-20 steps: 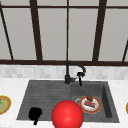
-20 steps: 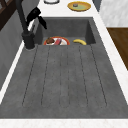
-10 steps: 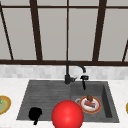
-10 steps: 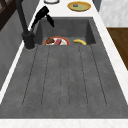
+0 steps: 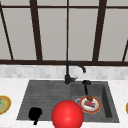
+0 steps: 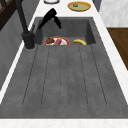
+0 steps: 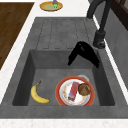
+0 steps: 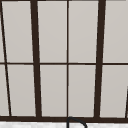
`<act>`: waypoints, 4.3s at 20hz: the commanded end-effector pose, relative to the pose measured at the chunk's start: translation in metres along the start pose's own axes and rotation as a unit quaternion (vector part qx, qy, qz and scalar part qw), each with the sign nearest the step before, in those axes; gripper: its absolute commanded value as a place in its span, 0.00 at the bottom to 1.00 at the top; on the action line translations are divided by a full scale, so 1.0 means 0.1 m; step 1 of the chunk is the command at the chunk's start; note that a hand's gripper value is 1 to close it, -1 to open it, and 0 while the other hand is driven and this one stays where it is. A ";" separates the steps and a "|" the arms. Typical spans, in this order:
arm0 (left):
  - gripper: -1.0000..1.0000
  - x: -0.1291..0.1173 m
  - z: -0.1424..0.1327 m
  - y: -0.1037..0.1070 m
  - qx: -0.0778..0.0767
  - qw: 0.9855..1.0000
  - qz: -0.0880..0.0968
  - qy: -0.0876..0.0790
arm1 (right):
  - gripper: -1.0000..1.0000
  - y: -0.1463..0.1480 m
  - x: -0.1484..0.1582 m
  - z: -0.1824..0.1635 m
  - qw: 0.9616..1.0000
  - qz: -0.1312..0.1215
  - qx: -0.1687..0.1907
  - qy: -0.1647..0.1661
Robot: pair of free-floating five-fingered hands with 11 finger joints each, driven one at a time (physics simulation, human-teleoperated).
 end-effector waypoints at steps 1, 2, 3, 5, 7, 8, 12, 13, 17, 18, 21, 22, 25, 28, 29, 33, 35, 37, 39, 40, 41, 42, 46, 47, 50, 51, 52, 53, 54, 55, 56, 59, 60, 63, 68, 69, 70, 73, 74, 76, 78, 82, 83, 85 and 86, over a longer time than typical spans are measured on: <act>0.50 0.00 0.00 0.00 0.000 1.000 0.000 0.000 | 0.00 0.17 -0.03 0.11 0.999 -0.032 -0.002 0.018; 0.50 0.00 0.00 0.00 0.000 1.000 0.000 0.000 | 0.00 0.22 -0.04 0.13 0.999 -0.033 -0.002 0.022; 0.50 0.00 0.00 0.00 0.000 1.000 0.000 0.000 | 0.00 0.27 -0.04 0.15 0.999 -0.032 -0.002 0.027; 0.50 0.00 0.00 0.00 0.000 1.000 0.000 0.000 | 0.00 0.35 -0.04 0.16 0.998 -0.034 -0.002 0.044; 0.50 0.00 0.00 0.00 0.000 1.000 0.000 0.000 | 0.00 0.43 -0.03 0.13 0.997 -0.040 -0.003 0.067; 0.50 0.00 0.00 0.00 0.000 1.000 0.000 0.000 | 0.00 0.48 -0.02 0.12 0.996 -0.041 -0.004 0.076; 0.50 0.00 0.00 0.00 0.000 1.000 0.000 0.000 | 0.00 0.64 -0.01 0.12 0.993 -0.044 -0.002 0.108; 0.50 0.00 0.00 0.00 0.000 1.000 0.000 0.000 | 0.00 0.68 -0.01 0.12 0.992 -0.043 0.000 0.117; 0.50 0.00 0.00 0.00 0.000 1.000 0.000 0.000 | 0.00 0.83 0.01 0.14 0.988 -0.044 0.002 0.150; 0.50 0.00 0.00 0.00 0.000 1.000 0.000 0.000 | 0.00 0.88 -0.02 0.14 0.987 -0.044 0.003 0.154; 0.50 0.00 0.00 0.00 0.000 1.000 0.000 0.000 | 0.00 1.04 -0.03 0.18 0.986 -0.038 -0.003 0.160; 0.50 0.00 0.00 0.00 0.000 1.000 0.000 0.000 | 0.00 1.05 -0.05 0.21 0.987 -0.031 -0.013 0.158; 0.50 0.00 0.00 0.00 0.000 1.000 0.000 0.000 | 0.00 1.21 -0.08 0.28 0.987 -0.027 -0.018 0.155; 0.50 0.00 0.00 0.00 0.000 1.000 0.000 0.000 | 0.00 1.34 -0.07 0.25 0.983 -0.037 -0.032 0.175; 0.50 0.00 0.00 0.00 0.000 1.000 0.000 0.000 | 0.00 1.39 -0.07 0.25 0.982 -0.038 -0.035 0.182; 0.50 0.00 0.00 0.00 0.000 1.000 0.000 0.000 | 0.00 1.50 -0.08 0.11 0.971 -0.051 -0.025 0.231; 0.50 0.00 0.00 0.00 0.000 1.000 0.000 0.000 | 0.00 1.57 -0.08 0.09 0.967 -0.055 -0.024 0.248; 0.50 0.00 0.00 0.00 0.000 1.000 0.000 0.000 | 0.00 1.62 -0.09 0.04 0.962 -0.058 -0.019 0.265; 0.50 0.00 0.00 0.00 0.000 1.000 0.000 0.000 | 0.00 1.69 -0.13 -0.01 0.959 -0.063 -0.013 0.276; 0.50 0.00 0.00 0.00 0.000 1.000 0.000 0.000 | 0.00 1.72 -0.15 -0.04 0.957 -0.064 -0.012 0.282; 0.50 0.00 0.00 0.00 0.000 1.000 0.000 0.000 | 0.00 1.77 -0.16 -0.06 0.956 -0.064 -0.010 0.287; 0.50 0.00 0.00 0.00 0.000 1.000 0.000 0.000 | 0.00 1.81 -0.16 -0.09 0.953 -0.067 -0.005 0.294; 0.50 0.00 0.00 0.00 0.000 1.000 0.000 0.000 | 0.00 1.97 -0.14 -0.21 0.938 -0.059 0.003 0.341; 0.50 0.00 0.00 0.00 0.000 1.000 0.000 0.000 | 0.00 2.00 -0.14 -0.23 0.934 -0.055 0.007 0.352; 0.50 0.00 0.00 0.00 0.000 1.000 0.000 0.000 | 0.00 2.09 -0.18 -0.29 0.937 -0.073 0.027 0.341; 0.50 0.00 0.00 0.00 0.000 1.000 0.000 0.000 | 0.00 2.12 -0.22 -0.33 0.940 -0.076 0.028 0.333; 0.50 0.00 0.00 0.00 0.000 1.000 0.000 0.000 | 0.00 2.10 -0.27 -0.38 0.944 -0.073 0.034 0.319; 0.50 0.00 0.00 0.00 0.000 1.000 0.000 0.000 | 0.00 2.06 -0.30 -0.36 0.946 -0.072 0.017 0.316; 0.50 0.00 0.00 0.00 0.000 1.000 0.000 0.000 | 0.00 2.03 -0.31 -0.37 0.947 -0.069 0.012 0.313; 0.50 0.00 0.00 0.00 0.000 1.000 0.000 0.000 | 0.00 2.00 -0.33 -0.38 0.947 -0.067 0.013 0.314; 0.50 0.00 0.00 0.00 0.000 1.000 0.000 0.000 | 0.00 1.97 -0.34 -0.38 0.946 -0.063 0.002 0.317; 0.50 0.00 0.00 0.00 0.000 1.000 0.000 0.000 | 0.00 1.95 -0.34 -0.38 0.943 -0.063 -0.006 0.327; 0.50 0.00 0.00 0.00 0.000 1.000 0.000 0.000 | 0.00 1.95 -0.32 -0.38 0.942 -0.062 -0.008 0.329; 0.50 0.00 0.00 0.00 0.000 1.000 0.000 0.000 | 0.00 1.94 -0.33 -0.38 0.945 -0.054 -0.007 0.322; 0.50 0.00 0.00 0.00 0.000 1.000 0.000 0.000 | 0.00 1.99 -0.33 -0.48 0.950 -0.051 -0.006 0.307; 0.50 0.00 0.00 0.00 0.000 1.000 0.000 0.000 | 0.00 1.98 -0.33 -0.54 0.960 -0.057 0.009 0.274; 0.50 0.00 0.00 0.00 0.000 1.000 0.000 0.000 | 0.00 1.97 -0.31 -0.55 0.963 -0.049 0.010 0.265; 0.50 0.00 0.00 0.00 0.000 1.000 0.000 0.000 | 0.00 2.00 -0.32 -0.61 0.968 -0.050 0.020 0.244; 0.50 0.00 0.00 0.00 0.000 1.000 0.000 0.000 | 0.00 2.00 -0.33 -0.63 0.968 -0.050 0.021 0.245; 0.50 0.00 0.00 0.00 0.000 1.000 0.000 0.000 | 0.00 1.95 -0.37 -0.60 0.965 -0.048 0.023 0.257; 0.50 0.00 0.00 0.00 0.000 1.000 0.000 0.000 | 0.00 1.92 -0.44 -0.60 0.960 -0.047 0.035 0.273; 0.50 0.00 0.00 0.00 0.000 1.000 0.000 0.000 | 0.00 1.78 -0.45 -0.64 0.962 -0.032 0.056 0.264; 0.50 0.00 0.00 0.00 0.000 1.000 0.000 0.000 | 0.00 1.80 -0.43 -0.63 0.966 -0.017 0.061 0.250; 0.50 0.00 0.00 0.00 0.000 1.000 0.000 0.000 | 0.00 1.82 -0.42 -0.63 0.969 -0.017 0.068 0.235; 0.50 0.00 0.00 0.00 0.000 1.000 0.000 0.000 | 0.00 1.81 -0.42 -0.62 0.971 -0.018 0.070 0.230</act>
